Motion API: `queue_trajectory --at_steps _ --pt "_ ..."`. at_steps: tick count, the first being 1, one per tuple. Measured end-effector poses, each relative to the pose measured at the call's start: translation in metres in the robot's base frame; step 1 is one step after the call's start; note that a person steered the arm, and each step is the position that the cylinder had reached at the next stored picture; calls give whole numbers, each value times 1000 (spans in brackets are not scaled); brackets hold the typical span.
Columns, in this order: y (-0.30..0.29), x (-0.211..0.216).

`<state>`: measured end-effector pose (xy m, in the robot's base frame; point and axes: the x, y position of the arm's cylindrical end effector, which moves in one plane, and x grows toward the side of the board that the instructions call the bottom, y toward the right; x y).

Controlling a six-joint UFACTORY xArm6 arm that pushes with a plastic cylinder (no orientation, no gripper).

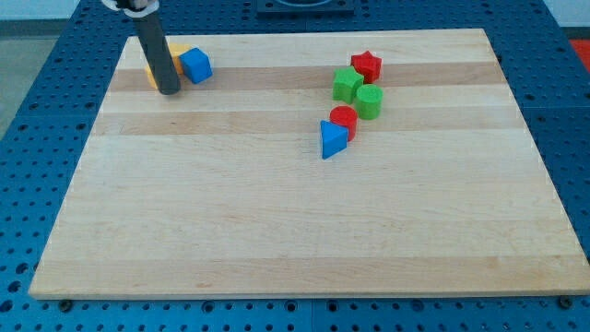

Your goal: Separate red circle from the blue triangle

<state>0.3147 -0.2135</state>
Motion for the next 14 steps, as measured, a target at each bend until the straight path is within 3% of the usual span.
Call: queue_trajectory --at_steps 1,3,4,5,7,11,12,14 --pt "-3 -2" --pt "82 16" --pt "119 6" --pt "118 -27" --pt "111 -28" --pt "44 -31" --pt "67 -31" --pt "182 -21"
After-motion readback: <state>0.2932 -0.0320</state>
